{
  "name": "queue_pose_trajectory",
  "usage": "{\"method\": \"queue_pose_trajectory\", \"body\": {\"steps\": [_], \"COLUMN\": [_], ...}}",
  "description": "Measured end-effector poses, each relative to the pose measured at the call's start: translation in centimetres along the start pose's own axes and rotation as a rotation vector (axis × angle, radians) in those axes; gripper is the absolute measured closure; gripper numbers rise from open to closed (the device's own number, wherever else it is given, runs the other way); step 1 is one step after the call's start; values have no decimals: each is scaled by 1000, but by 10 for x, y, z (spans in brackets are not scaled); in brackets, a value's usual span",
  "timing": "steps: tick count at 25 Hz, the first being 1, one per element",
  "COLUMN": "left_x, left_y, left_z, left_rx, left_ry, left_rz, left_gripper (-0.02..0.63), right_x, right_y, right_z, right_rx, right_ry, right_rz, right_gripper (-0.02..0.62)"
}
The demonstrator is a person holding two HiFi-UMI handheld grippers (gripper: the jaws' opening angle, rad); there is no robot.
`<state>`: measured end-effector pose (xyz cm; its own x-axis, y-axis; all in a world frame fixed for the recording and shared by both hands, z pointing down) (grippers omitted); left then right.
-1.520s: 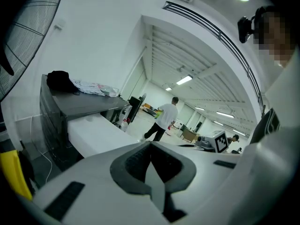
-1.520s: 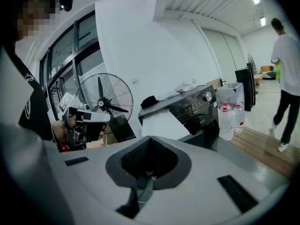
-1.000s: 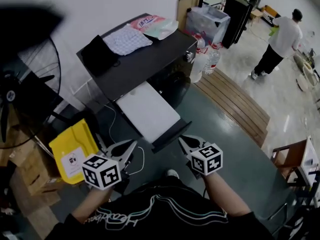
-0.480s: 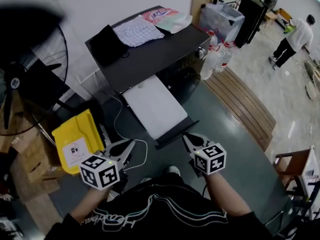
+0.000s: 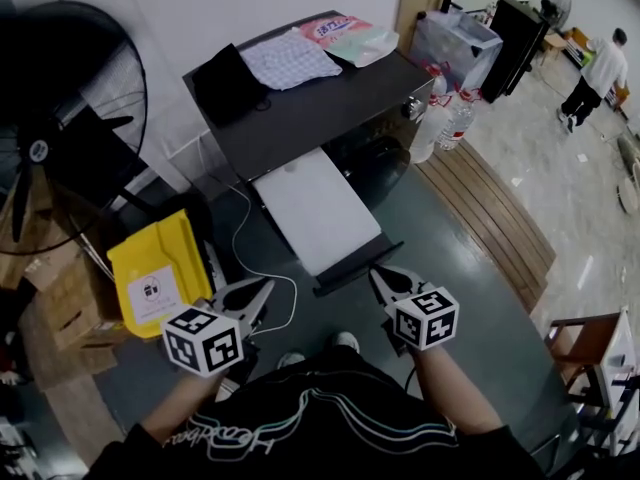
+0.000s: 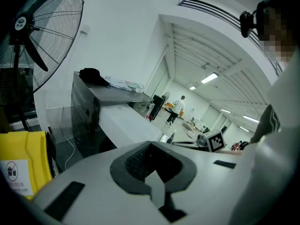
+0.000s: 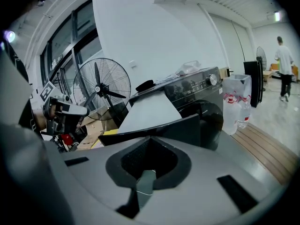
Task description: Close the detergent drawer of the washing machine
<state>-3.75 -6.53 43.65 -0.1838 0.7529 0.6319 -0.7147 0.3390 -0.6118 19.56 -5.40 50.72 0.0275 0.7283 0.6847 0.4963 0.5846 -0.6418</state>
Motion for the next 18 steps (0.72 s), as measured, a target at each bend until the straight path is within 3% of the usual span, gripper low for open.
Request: {"method": "queue_pose_trajectory", "body": {"steps": [18], "left_x": [-14], "left_y": [-8], "left_z": [-1], "left_rx": [-104], "left_ry": [103], "left_rz": [-115], "left_gripper": [583], "right_x": [-27], "right_y": [-14], "right_z": [-8], "right_rx": [-155], "right_ry": [96], "right_rz": [45], "right_gripper": [569]}}
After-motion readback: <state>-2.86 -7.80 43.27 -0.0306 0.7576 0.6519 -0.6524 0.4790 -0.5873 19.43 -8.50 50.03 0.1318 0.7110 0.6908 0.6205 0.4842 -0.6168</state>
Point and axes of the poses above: the fingertips, and each gripper's own axes: y backward along the fingers, z to its left, x out of its underside, the point moved 4 cm from there along y, backward along the fingers, and after that the axes turned 11 degrees about z, right-handed, at the moved point
